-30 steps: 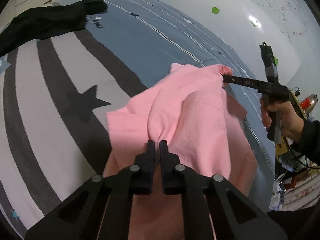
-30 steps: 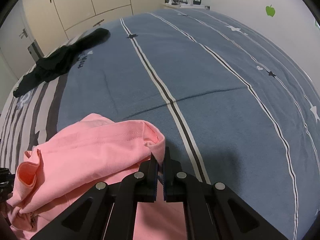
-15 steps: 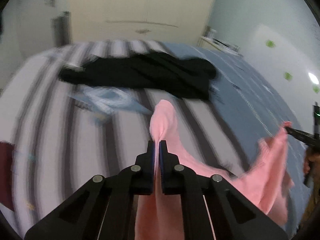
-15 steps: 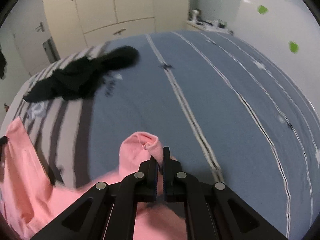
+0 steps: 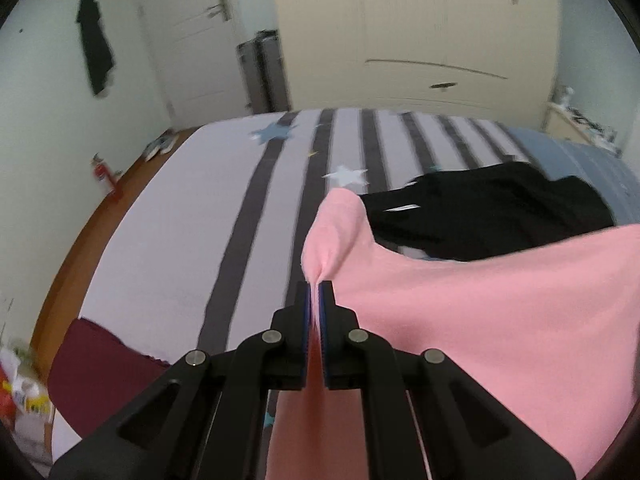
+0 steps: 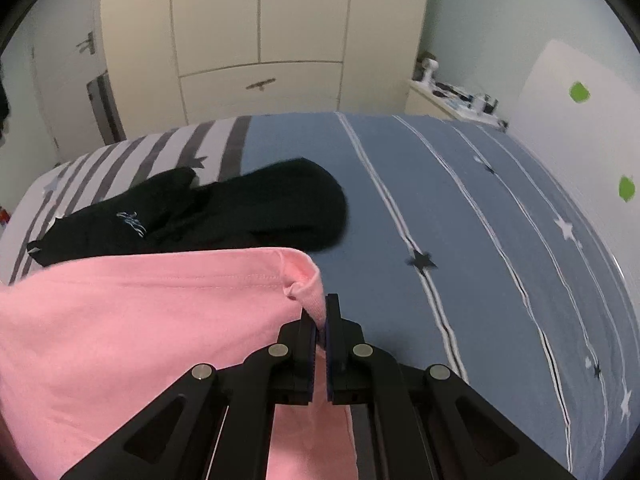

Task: Fold clothes

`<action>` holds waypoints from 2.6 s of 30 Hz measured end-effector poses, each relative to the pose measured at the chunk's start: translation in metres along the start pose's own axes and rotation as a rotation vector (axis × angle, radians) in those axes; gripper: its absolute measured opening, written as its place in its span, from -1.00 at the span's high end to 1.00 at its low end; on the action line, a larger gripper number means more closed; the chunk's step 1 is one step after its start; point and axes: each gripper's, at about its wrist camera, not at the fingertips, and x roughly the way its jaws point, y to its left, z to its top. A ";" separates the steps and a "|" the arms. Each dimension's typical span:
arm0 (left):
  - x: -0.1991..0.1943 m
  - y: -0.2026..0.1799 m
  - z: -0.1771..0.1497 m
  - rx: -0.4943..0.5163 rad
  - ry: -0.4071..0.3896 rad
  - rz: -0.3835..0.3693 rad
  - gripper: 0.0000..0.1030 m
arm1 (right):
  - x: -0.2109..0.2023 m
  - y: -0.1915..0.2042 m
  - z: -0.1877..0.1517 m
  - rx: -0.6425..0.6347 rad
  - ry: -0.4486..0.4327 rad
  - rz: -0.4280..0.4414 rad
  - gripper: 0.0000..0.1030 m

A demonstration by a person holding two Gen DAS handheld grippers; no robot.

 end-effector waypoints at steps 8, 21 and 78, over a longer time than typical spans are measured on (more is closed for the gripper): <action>0.058 -0.013 -0.018 -0.016 0.169 0.068 0.73 | 0.054 0.038 -0.010 -0.016 0.173 -0.016 0.70; -0.052 0.070 -0.117 -0.067 0.084 -0.076 -0.12 | -0.039 -0.048 -0.157 -0.117 0.125 0.057 0.18; -0.262 0.066 -0.469 -0.423 0.446 -0.455 0.10 | -0.261 -0.006 -0.502 0.032 0.389 0.350 0.05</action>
